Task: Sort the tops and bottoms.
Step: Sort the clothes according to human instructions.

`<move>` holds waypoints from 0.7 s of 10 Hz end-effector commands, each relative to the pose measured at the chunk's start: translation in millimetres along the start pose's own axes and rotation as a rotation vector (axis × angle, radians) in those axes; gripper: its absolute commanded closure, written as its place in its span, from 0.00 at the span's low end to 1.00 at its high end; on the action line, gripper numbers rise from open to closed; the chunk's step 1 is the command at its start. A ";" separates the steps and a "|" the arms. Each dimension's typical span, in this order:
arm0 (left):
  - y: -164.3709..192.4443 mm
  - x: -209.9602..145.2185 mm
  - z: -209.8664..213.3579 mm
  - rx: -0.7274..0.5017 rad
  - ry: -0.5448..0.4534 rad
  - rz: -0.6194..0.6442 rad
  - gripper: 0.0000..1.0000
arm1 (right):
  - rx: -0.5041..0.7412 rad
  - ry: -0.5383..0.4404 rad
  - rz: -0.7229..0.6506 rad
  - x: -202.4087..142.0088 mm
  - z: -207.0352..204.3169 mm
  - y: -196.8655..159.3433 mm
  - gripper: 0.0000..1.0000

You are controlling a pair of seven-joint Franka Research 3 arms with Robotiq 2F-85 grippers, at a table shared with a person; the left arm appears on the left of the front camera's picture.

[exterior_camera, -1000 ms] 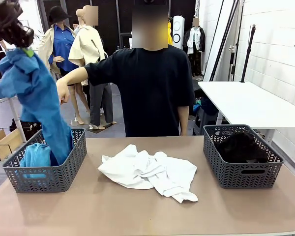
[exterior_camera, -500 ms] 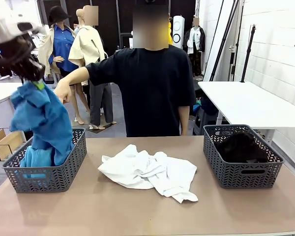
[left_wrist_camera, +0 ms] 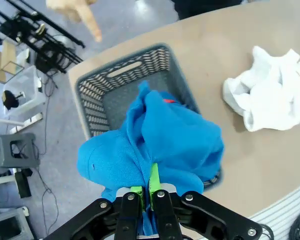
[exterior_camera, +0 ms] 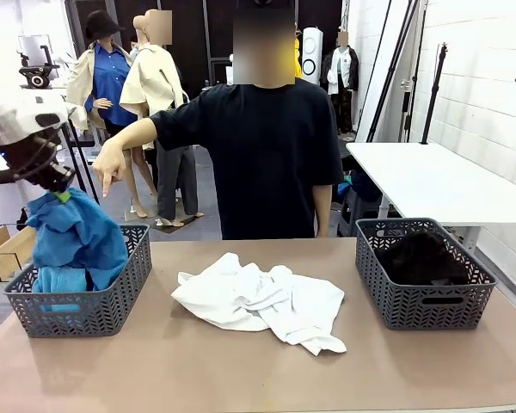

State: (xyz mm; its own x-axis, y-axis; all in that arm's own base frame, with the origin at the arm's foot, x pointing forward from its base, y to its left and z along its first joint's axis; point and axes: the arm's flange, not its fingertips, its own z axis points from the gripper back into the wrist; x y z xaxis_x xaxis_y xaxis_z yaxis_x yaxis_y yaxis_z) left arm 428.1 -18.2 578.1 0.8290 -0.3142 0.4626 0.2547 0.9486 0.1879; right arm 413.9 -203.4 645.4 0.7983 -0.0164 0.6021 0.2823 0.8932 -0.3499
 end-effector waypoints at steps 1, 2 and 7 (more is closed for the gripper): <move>3.4 -19.2 -22.1 0.049 0.013 0.077 1.00 | -0.002 0.004 0.014 -1.6 -0.8 1.8 0.00; 0.0 0.0 0.0 0.000 0.000 0.000 1.00 | -0.002 0.004 0.014 -1.6 -0.8 1.8 0.00; -2.4 -4.1 -29.2 0.041 0.039 0.012 1.00 | -0.002 0.004 0.014 -1.6 -0.8 1.8 0.00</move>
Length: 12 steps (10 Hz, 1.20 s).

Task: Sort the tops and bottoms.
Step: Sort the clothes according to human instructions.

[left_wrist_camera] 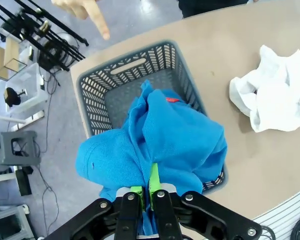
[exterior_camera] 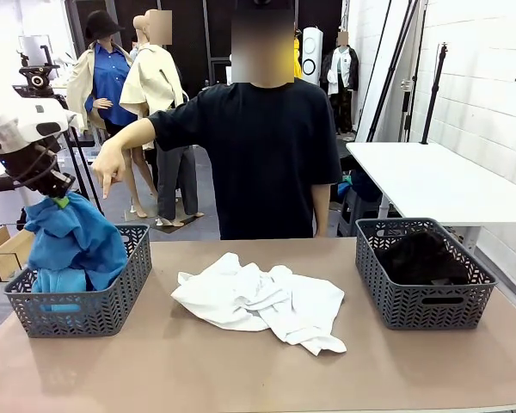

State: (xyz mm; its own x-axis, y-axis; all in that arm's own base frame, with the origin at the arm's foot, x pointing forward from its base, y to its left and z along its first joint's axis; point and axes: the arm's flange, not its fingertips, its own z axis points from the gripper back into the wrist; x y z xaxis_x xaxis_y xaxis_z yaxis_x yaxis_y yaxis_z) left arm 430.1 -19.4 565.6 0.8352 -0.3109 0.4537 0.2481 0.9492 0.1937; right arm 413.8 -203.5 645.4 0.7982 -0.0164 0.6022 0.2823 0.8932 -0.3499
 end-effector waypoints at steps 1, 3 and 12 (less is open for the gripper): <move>-4.1 -5.0 -39.5 0.052 0.074 -0.010 1.00 | -0.002 0.004 0.014 -1.6 -0.9 1.8 0.00; -16.7 -24.4 -85.1 0.032 0.165 -0.011 1.00 | -0.002 0.004 0.014 -1.6 -0.9 1.8 0.00; -6.0 -2.4 -60.5 0.084 0.153 0.034 0.05 | -0.002 0.004 0.014 -1.6 -0.9 1.8 0.00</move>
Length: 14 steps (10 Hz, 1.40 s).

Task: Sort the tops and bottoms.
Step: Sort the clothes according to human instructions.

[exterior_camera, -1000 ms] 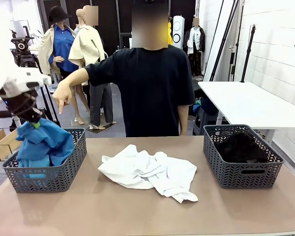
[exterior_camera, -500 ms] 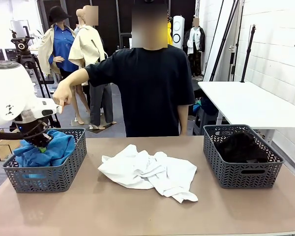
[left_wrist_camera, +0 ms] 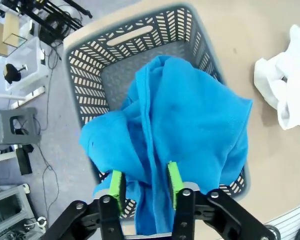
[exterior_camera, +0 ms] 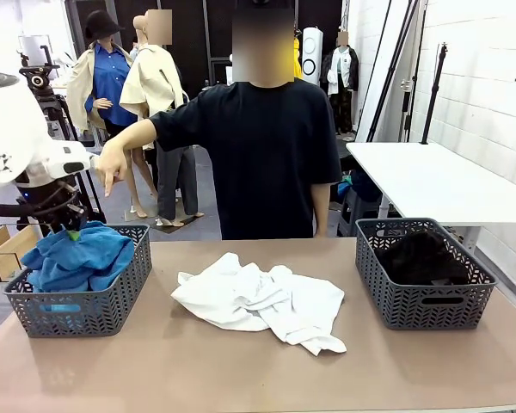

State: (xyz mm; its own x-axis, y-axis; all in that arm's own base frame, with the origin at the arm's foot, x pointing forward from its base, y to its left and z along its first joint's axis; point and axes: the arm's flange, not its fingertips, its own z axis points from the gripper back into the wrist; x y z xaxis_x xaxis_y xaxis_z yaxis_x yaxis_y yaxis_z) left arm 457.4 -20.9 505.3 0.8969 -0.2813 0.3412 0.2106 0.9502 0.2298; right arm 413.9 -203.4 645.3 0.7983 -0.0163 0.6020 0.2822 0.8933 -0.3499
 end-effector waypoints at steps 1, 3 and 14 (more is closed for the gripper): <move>3.9 4.9 18.6 0.014 0.018 0.025 0.00 | -0.002 0.004 0.014 -1.6 -0.8 1.7 0.00; 13.2 12.8 35.3 -0.014 -0.003 0.033 0.00 | -0.002 0.004 0.014 -1.6 -0.8 1.7 0.00; 171.5 49.6 161.3 0.054 -0.133 0.153 0.00 | -0.002 0.004 0.014 -1.6 -0.8 1.7 0.00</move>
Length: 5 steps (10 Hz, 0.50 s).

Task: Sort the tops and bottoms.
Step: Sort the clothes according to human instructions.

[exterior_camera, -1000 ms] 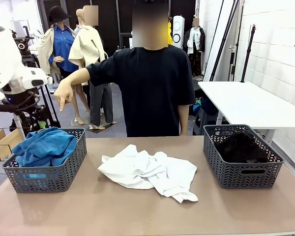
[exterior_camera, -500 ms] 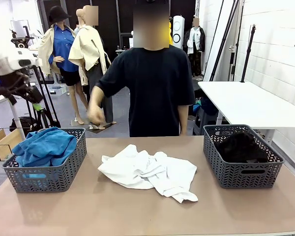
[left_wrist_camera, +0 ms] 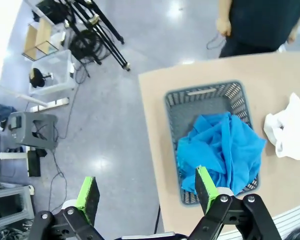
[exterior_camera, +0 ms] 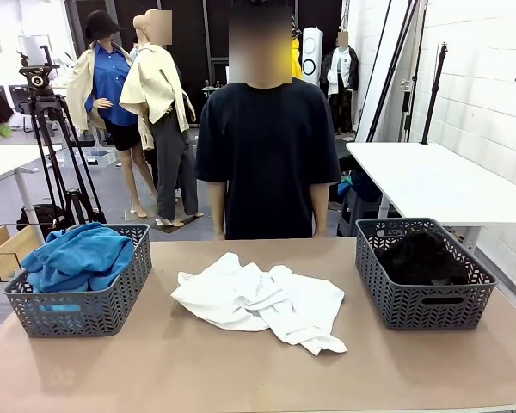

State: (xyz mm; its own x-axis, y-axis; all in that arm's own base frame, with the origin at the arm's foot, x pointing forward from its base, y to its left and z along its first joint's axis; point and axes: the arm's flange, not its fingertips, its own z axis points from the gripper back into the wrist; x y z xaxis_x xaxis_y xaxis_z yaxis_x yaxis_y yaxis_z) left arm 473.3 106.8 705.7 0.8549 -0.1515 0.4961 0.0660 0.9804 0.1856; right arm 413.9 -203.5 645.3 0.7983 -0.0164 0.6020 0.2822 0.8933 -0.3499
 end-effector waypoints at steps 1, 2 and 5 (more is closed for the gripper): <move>9.4 2.0 5.5 0.052 0.009 0.015 0.00 | -0.002 0.004 0.014 -1.6 -0.7 1.8 0.00; 20.2 -1.5 5.6 0.069 0.024 0.037 0.00 | -0.002 0.004 0.014 -1.6 -0.7 1.8 0.00; 68.8 -38.0 -29.3 0.276 0.210 0.200 0.00 | -0.002 0.004 0.014 -1.6 -0.7 1.8 0.00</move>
State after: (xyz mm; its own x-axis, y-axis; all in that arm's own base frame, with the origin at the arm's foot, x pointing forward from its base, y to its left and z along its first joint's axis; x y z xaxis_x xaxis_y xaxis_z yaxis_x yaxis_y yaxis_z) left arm 464.7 176.4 689.3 0.9075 -0.0061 0.4200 -0.1406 0.9379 0.3173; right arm 413.8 -203.6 645.3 0.7983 -0.0167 0.6020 0.2825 0.8932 -0.3498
